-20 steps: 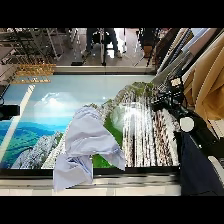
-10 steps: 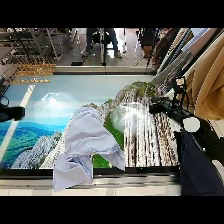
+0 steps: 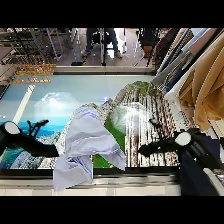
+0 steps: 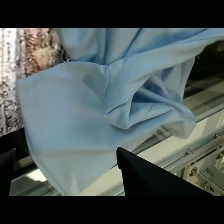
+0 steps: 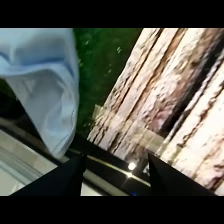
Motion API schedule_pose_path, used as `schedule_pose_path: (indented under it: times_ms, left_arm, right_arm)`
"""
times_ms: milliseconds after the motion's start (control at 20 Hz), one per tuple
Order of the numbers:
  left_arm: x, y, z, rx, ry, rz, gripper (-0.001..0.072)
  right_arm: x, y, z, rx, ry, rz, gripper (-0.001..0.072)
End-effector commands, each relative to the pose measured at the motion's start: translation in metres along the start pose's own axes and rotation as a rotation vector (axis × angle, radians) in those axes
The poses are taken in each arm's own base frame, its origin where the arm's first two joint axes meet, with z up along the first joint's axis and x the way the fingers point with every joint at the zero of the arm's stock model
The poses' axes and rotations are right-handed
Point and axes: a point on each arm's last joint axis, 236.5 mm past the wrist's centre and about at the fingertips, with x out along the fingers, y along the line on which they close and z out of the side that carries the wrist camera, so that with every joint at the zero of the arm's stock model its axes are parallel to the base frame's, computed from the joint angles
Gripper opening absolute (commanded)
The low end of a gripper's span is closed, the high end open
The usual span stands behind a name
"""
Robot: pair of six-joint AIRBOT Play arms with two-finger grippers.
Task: Fold the clothes and pants, and hang the long-sleeved shirts on hangers.
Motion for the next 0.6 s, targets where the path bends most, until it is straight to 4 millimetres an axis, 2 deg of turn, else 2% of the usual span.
schedule_pose_path:
  times_ms: [0,100,200,300,400,550]
  left_arm:
    - [0.030,-0.003,-0.011,0.050,0.017,-0.059,0.0673]
    - [0.036,0.008,0.000,0.069,-0.015,-0.025,0.0674]
    - [0.039,0.019,0.014,0.111,-0.066,0.015,0.0675]
    - [0.038,0.029,0.026,0.119,-0.111,0.066,0.0696]
    - [0.038,0.036,0.026,0.087,-0.108,0.095,0.0696]
    - [0.041,0.041,0.023,0.082,-0.088,0.106,0.0693]
  right_arm:
    - [0.038,0.027,-0.039,-0.031,0.130,0.099,0.0463]
    - [0.058,0.032,-0.036,-0.056,0.155,0.094,0.0463]
    - [0.074,0.035,-0.024,-0.074,0.161,0.090,0.0463]
    - [0.077,0.035,-0.011,-0.077,0.160,0.093,0.0462]
    - [0.079,0.036,-0.003,-0.073,0.161,0.096,0.0458]
    - [0.081,0.035,-0.004,-0.068,0.169,0.098,0.0457]
